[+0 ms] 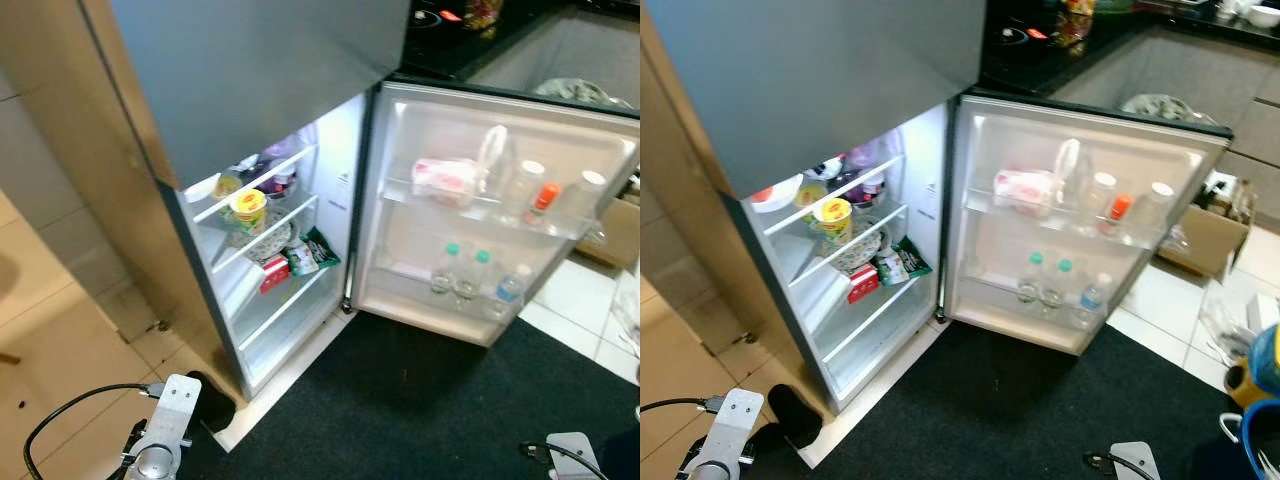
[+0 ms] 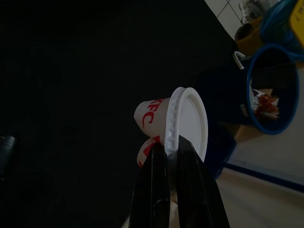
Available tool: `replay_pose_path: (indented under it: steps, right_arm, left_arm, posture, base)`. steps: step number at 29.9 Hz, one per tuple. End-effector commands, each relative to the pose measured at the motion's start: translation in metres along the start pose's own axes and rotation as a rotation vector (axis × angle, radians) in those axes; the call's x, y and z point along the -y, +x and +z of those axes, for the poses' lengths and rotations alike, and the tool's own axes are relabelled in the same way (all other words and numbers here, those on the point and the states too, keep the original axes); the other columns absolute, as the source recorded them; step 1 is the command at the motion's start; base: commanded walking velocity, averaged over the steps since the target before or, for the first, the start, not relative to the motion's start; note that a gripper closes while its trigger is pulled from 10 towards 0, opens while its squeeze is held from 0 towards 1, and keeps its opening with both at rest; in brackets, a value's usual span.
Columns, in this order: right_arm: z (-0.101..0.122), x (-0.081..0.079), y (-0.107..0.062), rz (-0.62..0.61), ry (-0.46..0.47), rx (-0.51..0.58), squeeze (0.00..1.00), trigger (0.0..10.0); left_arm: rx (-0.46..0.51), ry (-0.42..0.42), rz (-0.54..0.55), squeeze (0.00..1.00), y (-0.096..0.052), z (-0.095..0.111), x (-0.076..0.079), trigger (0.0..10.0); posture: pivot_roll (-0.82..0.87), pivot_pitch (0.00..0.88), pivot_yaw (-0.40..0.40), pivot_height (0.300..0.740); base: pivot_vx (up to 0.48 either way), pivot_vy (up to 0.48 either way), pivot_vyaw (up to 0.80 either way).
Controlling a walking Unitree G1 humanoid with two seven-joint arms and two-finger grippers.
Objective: Restocking fridge
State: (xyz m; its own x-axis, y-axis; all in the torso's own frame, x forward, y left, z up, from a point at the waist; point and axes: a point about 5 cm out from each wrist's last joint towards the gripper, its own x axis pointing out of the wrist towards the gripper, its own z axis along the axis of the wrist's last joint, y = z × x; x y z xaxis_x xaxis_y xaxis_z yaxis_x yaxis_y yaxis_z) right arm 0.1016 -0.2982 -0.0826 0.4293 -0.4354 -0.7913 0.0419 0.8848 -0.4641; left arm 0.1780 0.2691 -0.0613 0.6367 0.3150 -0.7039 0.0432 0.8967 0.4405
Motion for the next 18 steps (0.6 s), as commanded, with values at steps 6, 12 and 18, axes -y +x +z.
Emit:
replay_pose_path:
  steps: [6, 12, 18]
  right_arm:
    - [-0.0016, 0.0066, 0.0003, -0.031, -0.012, -0.01, 0.01, 10.0]
    - [-0.0023, 0.0086, 0.0003, -0.035, -0.013, -0.013, 0.0, 10.0]
    - [-0.001, 0.0078, 0.0007, -0.035, -0.012, -0.015, 0.0, 10.0]
  left_arm:
    - [-0.007, 0.003, -0.017, 0.0, -0.001, -0.0033, 0.0045, 10.0]
    - [-0.009, 0.006, -0.017, 0.0, -0.001, -0.0038, 0.0046, 10.0]
    - [-0.011, 0.008, -0.017, 0.0, -0.0009, -0.0041, 0.0047, 10.0]
  posture:
    - [0.0, 0.018, -0.062, 0.74]
    - [0.0, 0.018, -0.062, 0.74]
    - [0.0, 0.01, -0.062, 0.74]
  base:
    - [0.0, 0.0, 0.8]
    - [0.0, 0.0, 0.8]
    - [0.0, 0.0, 0.8]
